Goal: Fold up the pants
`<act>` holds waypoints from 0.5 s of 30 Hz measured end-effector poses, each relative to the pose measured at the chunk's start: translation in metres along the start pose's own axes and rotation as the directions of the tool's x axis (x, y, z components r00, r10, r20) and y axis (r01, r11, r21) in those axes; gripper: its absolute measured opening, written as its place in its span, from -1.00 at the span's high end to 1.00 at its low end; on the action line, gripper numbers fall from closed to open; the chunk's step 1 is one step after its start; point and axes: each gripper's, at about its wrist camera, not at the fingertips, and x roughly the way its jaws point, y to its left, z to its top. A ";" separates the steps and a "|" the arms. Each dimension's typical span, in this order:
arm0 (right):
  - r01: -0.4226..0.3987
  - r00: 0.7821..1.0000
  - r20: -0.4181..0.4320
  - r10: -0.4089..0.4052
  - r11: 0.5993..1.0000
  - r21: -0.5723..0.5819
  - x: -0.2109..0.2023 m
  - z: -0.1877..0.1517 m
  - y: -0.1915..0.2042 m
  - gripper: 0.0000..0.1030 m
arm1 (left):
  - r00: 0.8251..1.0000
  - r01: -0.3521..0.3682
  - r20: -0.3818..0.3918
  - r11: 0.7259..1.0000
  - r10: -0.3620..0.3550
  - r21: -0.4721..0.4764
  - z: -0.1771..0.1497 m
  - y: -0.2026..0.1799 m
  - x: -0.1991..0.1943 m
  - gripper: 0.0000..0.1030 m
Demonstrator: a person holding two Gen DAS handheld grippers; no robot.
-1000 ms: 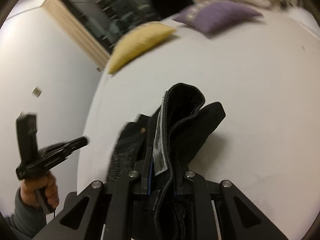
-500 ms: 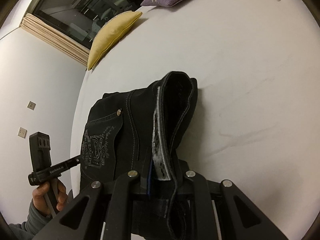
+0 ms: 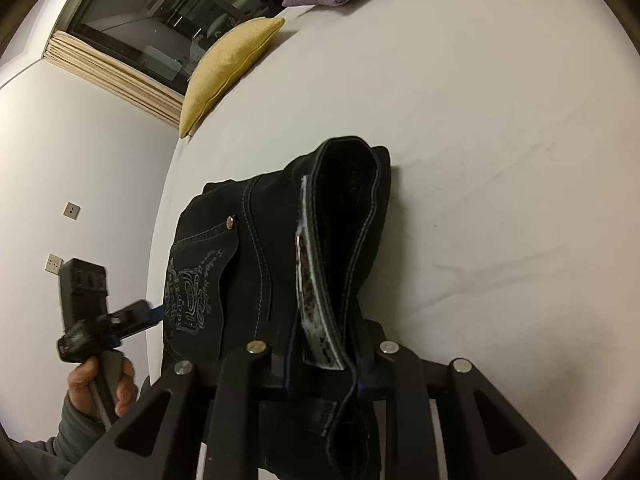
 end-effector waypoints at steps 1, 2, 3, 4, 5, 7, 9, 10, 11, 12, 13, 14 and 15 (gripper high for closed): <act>-0.004 1.000 0.000 0.004 1.000 0.001 0.000 0.000 0.000 0.55 | 1.000 0.013 0.001 1.000 -0.013 -0.002 0.001 -0.001 0.004 -0.70; -0.009 1.000 0.000 0.009 1.000 0.003 0.001 0.000 -0.001 0.55 | 1.000 0.024 -0.006 1.000 -0.024 0.008 0.002 -0.001 0.009 -0.25; -0.017 1.000 0.000 0.017 1.000 0.008 0.001 0.000 -0.003 0.55 | 0.999 0.045 -0.029 0.999 -0.044 0.009 0.003 -0.003 0.014 0.24; -0.025 1.000 -0.001 0.025 1.000 0.013 0.002 0.000 -0.005 0.54 | 0.999 0.039 -0.032 0.999 -0.039 0.004 0.004 -0.003 0.019 0.25; -0.029 1.000 -0.001 0.029 0.999 0.017 0.003 0.001 -0.006 0.54 | 0.999 0.034 -0.031 0.999 -0.034 0.013 0.005 -0.005 0.022 0.35; -0.030 1.000 0.003 0.030 0.999 0.017 0.004 0.001 -0.007 0.54 | 0.998 0.047 -0.037 0.999 -0.046 0.014 0.007 -0.004 0.022 0.47; -0.024 1.000 0.012 0.023 1.000 0.009 0.003 0.000 -0.005 0.54 | 0.996 0.077 -0.034 0.997 -0.077 -0.004 0.008 0.002 0.017 0.54; -0.012 1.000 0.018 0.012 1.000 -0.003 0.002 -0.001 -0.002 0.55 | 0.997 0.079 -0.028 0.997 -0.079 0.000 0.008 0.002 0.014 0.55; 0.010 1.000 0.027 -0.009 1.000 -0.024 0.000 -0.002 0.004 0.55 | 0.998 0.066 -0.023 0.998 -0.066 0.013 0.007 -0.001 0.013 0.55; 0.044 0.998 0.039 -0.042 0.997 -0.056 -0.002 -0.004 0.012 0.57 | 0.999 0.045 -0.014 0.998 -0.045 0.034 0.006 -0.005 0.011 0.56; 0.076 0.996 0.050 -0.072 0.993 -0.086 -0.004 -0.006 0.021 0.61 | 1.000 0.022 -0.004 0.998 -0.022 0.060 0.005 -0.011 0.008 0.57; 0.104 0.993 0.060 -0.098 0.988 -0.113 -0.006 -0.008 0.029 0.62 | 1.000 0.003 0.008 0.997 -0.004 0.081 0.004 -0.017 0.005 0.58; 0.125 0.991 0.073 -0.117 0.983 -0.131 -0.010 -0.010 0.037 0.64 | 1.000 -0.007 0.020 0.995 0.006 0.096 0.004 -0.022 0.001 0.58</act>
